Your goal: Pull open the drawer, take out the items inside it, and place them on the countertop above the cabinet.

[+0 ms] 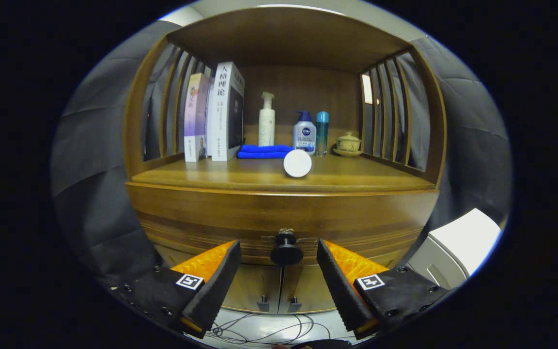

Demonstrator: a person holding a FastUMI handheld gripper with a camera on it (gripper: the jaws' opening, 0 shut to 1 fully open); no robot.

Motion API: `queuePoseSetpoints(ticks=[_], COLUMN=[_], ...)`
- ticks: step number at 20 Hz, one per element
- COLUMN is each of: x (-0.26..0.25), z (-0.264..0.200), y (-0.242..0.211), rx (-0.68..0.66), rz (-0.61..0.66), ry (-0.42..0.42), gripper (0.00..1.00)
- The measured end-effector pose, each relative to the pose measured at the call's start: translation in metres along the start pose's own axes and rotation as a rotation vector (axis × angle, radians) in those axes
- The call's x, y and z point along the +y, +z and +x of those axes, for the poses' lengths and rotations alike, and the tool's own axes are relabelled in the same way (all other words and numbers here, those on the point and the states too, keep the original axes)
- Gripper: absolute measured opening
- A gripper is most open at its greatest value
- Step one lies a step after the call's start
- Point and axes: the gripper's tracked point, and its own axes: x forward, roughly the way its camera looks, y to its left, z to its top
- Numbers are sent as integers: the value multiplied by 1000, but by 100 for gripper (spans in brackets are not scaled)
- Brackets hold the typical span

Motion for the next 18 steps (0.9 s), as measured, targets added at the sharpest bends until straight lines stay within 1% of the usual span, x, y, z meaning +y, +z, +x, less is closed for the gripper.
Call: queuePoseSetpoints(ticks=[3, 4, 5, 8, 10, 13, 15, 18], x=[4, 7, 6, -17, -25, -30, -32, -48], z=[-41, -56, -70, -104, -123, -141, -149, -155], y=[47, 64, 80, 118, 137, 152, 154, 146], rx=[-94, -127, -155, -232, -268, -278, -280, -271], rz=[29, 27, 8, -60, -53, 0, 9, -9], ry=[29, 57, 69, 27, 15, 46, 79, 53], gripper=[99, 99, 99, 99, 99, 99, 99, 99])
